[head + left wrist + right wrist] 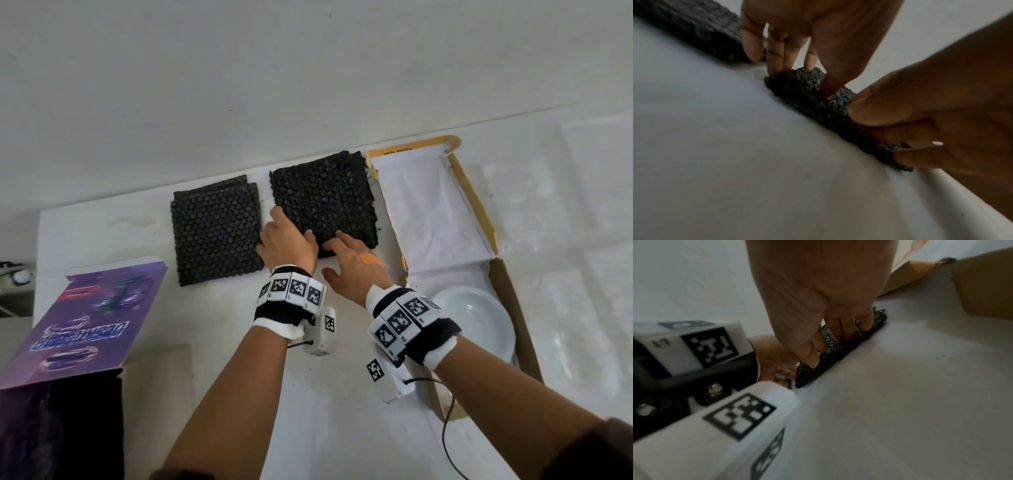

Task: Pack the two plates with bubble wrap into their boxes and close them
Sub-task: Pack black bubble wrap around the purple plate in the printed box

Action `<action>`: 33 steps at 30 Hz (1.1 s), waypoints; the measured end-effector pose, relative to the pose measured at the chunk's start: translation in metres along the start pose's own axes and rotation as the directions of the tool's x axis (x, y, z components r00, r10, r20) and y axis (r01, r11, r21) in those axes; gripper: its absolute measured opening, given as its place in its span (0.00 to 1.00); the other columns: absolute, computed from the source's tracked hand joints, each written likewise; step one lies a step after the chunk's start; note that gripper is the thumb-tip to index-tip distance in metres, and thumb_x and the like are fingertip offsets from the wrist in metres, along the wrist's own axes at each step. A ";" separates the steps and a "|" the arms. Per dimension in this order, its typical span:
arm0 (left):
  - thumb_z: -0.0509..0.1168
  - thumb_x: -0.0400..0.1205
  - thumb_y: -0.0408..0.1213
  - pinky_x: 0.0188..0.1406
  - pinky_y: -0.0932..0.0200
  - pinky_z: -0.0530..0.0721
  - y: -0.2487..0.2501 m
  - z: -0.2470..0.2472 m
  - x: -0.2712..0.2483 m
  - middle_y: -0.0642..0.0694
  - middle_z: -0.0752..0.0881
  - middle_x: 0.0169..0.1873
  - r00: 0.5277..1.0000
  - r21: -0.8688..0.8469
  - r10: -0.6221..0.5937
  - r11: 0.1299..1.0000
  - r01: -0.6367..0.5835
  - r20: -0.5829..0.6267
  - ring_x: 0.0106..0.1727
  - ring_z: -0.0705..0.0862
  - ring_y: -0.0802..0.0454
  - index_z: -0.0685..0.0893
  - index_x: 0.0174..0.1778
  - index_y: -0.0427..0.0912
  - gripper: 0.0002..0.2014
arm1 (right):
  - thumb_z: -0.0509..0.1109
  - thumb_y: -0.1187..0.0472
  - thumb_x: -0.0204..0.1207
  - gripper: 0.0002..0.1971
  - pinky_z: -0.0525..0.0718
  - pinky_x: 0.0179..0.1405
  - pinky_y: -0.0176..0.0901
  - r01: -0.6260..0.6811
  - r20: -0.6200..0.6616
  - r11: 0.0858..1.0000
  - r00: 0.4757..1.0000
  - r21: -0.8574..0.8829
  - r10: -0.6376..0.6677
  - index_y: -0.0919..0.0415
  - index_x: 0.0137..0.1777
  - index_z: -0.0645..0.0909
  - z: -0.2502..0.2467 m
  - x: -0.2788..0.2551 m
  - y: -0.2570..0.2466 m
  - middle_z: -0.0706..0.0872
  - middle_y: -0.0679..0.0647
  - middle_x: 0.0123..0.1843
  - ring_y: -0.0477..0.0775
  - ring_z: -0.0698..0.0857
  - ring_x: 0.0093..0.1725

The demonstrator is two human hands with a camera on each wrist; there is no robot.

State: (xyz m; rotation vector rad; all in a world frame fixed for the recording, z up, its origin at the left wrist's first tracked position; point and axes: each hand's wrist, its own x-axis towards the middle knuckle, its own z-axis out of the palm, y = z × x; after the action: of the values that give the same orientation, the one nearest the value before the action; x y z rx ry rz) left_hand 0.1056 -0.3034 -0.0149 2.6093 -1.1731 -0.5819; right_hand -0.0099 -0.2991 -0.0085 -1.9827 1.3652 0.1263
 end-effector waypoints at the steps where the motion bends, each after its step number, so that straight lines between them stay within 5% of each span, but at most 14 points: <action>1: 0.68 0.77 0.41 0.64 0.40 0.71 0.002 0.000 0.002 0.38 0.79 0.64 1.000 -0.045 -0.022 0.999 0.022 0.001 0.66 0.75 0.37 0.62 0.74 0.39 0.31 | 0.66 0.55 0.78 0.25 0.60 0.79 0.50 -0.001 0.007 1.000 1.000 0.008 0.001 0.55 0.75 0.68 0.000 0.000 0.001 0.59 0.56 0.83 0.58 0.62 0.80; 4: 0.72 0.72 0.38 0.66 0.43 0.76 0.004 -0.003 0.004 0.39 0.80 0.63 0.992 -0.312 -0.115 0.942 0.123 0.045 0.64 0.79 0.39 0.66 0.73 0.40 0.33 | 0.67 0.55 0.78 0.25 0.61 0.79 0.51 0.009 0.035 1.000 0.999 0.030 -0.010 0.56 0.74 0.68 -0.003 -0.003 0.002 0.58 0.56 0.83 0.58 0.62 0.80; 6: 0.71 0.73 0.36 0.59 0.50 0.81 0.007 -0.008 -0.001 0.39 0.84 0.57 0.990 -0.438 -0.120 0.887 0.143 0.080 0.58 0.83 0.40 0.77 0.63 0.38 0.22 | 0.67 0.56 0.77 0.26 0.63 0.78 0.51 0.007 0.062 0.998 0.998 0.056 -0.011 0.56 0.74 0.67 -0.006 -0.009 0.002 0.58 0.57 0.83 0.59 0.62 0.80; 9: 0.67 0.77 0.37 0.51 0.54 0.82 0.013 -0.023 -0.020 0.40 0.86 0.50 0.996 -0.480 -0.042 0.874 0.075 0.079 0.51 0.84 0.43 0.82 0.53 0.37 0.11 | 0.67 0.55 0.77 0.26 0.70 0.74 0.53 0.004 0.081 0.996 0.997 0.085 -0.011 0.55 0.74 0.67 -0.011 -0.025 0.002 0.60 0.57 0.82 0.59 0.65 0.79; 14: 0.64 0.80 0.36 0.46 0.61 0.74 0.017 -0.060 -0.071 0.46 0.82 0.45 0.999 -0.563 0.049 0.825 -0.044 -0.007 0.45 0.78 0.50 0.80 0.55 0.37 0.10 | 0.66 0.59 0.78 0.21 0.74 0.68 0.48 0.063 -0.044 0.986 0.997 0.152 -0.057 0.58 0.71 0.70 -0.025 -0.072 -0.002 0.73 0.54 0.73 0.56 0.74 0.71; 22: 0.67 0.78 0.35 0.43 0.66 0.73 0.002 -0.127 -0.186 0.48 0.84 0.44 0.962 -0.609 0.196 0.745 -0.274 -0.192 0.45 0.81 0.53 0.82 0.52 0.40 0.08 | 0.69 0.51 0.77 0.24 0.74 0.64 0.45 0.103 -0.281 0.908 0.959 0.405 0.017 0.55 0.70 0.69 -0.041 -0.177 -0.001 0.77 0.56 0.69 0.56 0.77 0.68; 25: 0.68 0.78 0.35 0.45 0.65 0.75 -0.010 -0.141 -0.230 0.49 0.85 0.45 0.943 -0.621 0.244 0.711 -0.332 -0.225 0.46 0.83 0.54 0.83 0.53 0.42 0.09 | 0.73 0.45 0.71 0.30 0.77 0.65 0.53 0.157 -0.346 0.798 0.936 0.582 0.068 0.54 0.69 0.67 -0.043 -0.208 0.003 0.77 0.56 0.67 0.57 0.78 0.66; 28: 0.69 0.77 0.34 0.52 0.59 0.80 -0.024 -0.150 -0.262 0.49 0.87 0.47 0.935 -0.645 0.273 0.677 -0.354 -0.226 0.50 0.84 0.52 0.83 0.54 0.43 0.11 | 0.77 0.43 0.67 0.32 0.80 0.64 0.54 0.199 -0.337 0.585 0.932 0.786 0.136 0.52 0.67 0.68 -0.043 -0.230 0.002 0.80 0.55 0.65 0.55 0.81 0.62; 33: 0.68 0.76 0.35 0.59 0.46 0.83 -0.051 -0.156 -0.294 0.48 0.88 0.50 0.950 -0.685 0.264 0.662 -0.305 -0.168 0.52 0.86 0.51 0.83 0.53 0.47 0.10 | 0.75 0.57 0.72 0.27 0.81 0.40 0.40 0.215 -0.251 0.296 0.964 0.931 0.089 0.57 0.68 0.68 -0.037 -0.259 -0.016 0.85 0.56 0.54 0.50 0.86 0.48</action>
State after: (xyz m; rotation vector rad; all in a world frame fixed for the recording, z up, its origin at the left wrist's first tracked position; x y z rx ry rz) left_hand 0.0309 -0.0419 0.1841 1.7325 -1.0345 -0.7098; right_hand -0.1206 -0.1176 0.1441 -0.9596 1.0460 -0.8709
